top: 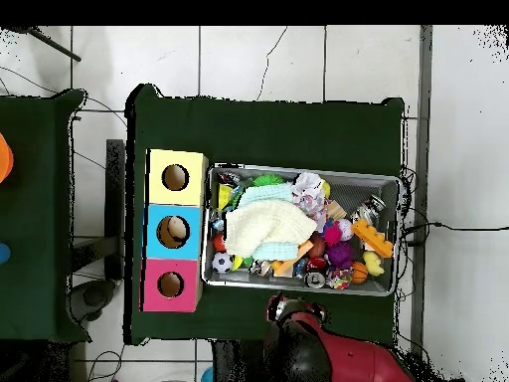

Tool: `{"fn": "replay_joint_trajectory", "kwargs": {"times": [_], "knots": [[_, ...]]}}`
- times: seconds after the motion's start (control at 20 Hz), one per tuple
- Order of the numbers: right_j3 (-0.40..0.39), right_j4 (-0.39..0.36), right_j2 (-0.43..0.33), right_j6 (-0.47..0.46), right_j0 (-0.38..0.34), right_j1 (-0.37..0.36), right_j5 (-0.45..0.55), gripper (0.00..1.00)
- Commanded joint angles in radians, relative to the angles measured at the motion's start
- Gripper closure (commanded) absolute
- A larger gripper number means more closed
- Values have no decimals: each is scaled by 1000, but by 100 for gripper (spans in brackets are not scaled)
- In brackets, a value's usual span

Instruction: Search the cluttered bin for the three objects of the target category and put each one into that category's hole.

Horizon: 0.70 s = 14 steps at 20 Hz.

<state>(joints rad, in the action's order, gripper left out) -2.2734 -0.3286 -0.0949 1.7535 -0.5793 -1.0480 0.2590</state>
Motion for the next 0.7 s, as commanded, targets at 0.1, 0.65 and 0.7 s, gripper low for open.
{"fn": "replay_joint_trajectory", "kwargs": {"times": [0.1, 0.65, 0.7], "knots": [[-68, -6, -113, 32, -86, -40, -24, 0], [74, 0, -105, 47, -39, 39, 30, 0], [94, 4, -107, 42, -34, 47, 50, 0]]}}
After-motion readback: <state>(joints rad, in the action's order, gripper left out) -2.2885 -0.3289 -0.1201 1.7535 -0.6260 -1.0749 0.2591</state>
